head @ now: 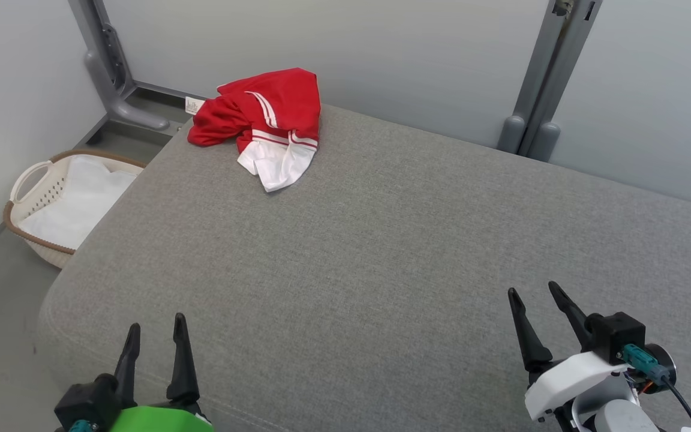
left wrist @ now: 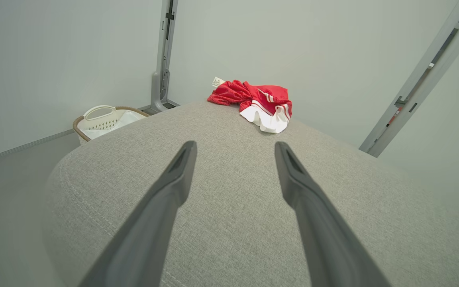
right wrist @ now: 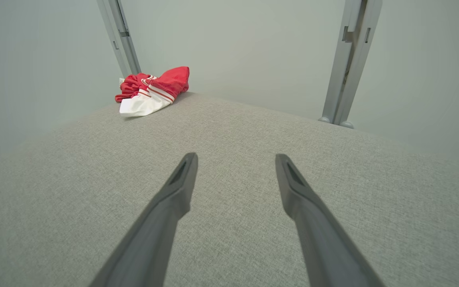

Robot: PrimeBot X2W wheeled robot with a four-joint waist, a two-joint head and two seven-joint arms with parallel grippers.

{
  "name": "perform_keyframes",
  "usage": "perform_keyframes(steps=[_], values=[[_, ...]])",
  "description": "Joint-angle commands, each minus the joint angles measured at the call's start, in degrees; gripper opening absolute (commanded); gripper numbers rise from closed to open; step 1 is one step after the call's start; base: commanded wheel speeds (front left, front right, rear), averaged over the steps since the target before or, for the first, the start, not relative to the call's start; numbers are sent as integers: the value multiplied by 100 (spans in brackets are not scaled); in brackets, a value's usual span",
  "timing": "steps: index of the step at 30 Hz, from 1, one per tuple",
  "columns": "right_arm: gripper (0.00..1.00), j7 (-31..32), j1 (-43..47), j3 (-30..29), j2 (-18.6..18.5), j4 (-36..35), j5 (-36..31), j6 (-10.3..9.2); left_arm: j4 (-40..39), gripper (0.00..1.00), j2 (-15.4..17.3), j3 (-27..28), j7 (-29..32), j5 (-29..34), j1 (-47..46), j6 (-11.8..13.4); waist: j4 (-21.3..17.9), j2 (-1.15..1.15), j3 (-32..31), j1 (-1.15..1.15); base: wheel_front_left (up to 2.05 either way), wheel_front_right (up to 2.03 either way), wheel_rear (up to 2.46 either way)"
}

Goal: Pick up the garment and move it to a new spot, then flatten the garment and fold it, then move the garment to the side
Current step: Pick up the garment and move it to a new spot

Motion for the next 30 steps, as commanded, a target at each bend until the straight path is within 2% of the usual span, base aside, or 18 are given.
perform_keyframes(steps=[1, 6, 11, 17, 23, 30], values=[[100, -26, 39, -9, -26, -40, -31, -9, -47, 100, 42, 79, 0, 20, -121, -42, -79, 0, 25, 0, 0, 0, 0], [100, -26, -22, -42, -26, -131, -174, -9, -288, 100, 277, 292, 0, 104, -510, -111, -251, 0, 164, 0, 0, 0, 0], [100, -26, -250, -48, -26, -233, -390, -9, -548, 100, 814, 510, 43, 196, -1323, -160, -534, 0, 510, 0, 0, 0, 0], [100, -26, -617, 9, -26, -345, -659, -9, -550, 100, 1355, 679, 434, 120, -2602, -196, -952, 0, 1071, 0, 0, 0, 0], [100, -21, -995, 56, -26, -455, -958, -9, 422, 100, 1589, 642, 617, -102, -3982, -249, -1372, 0, 1741, 0, 0, 0, 0], [100, 96, -1336, 18, -25, -724, -1268, -9, 2081, 100, 1598, 475, 626, -246, -5120, -301, -1740, 0, 2477, 0, 0, 0, 0]])
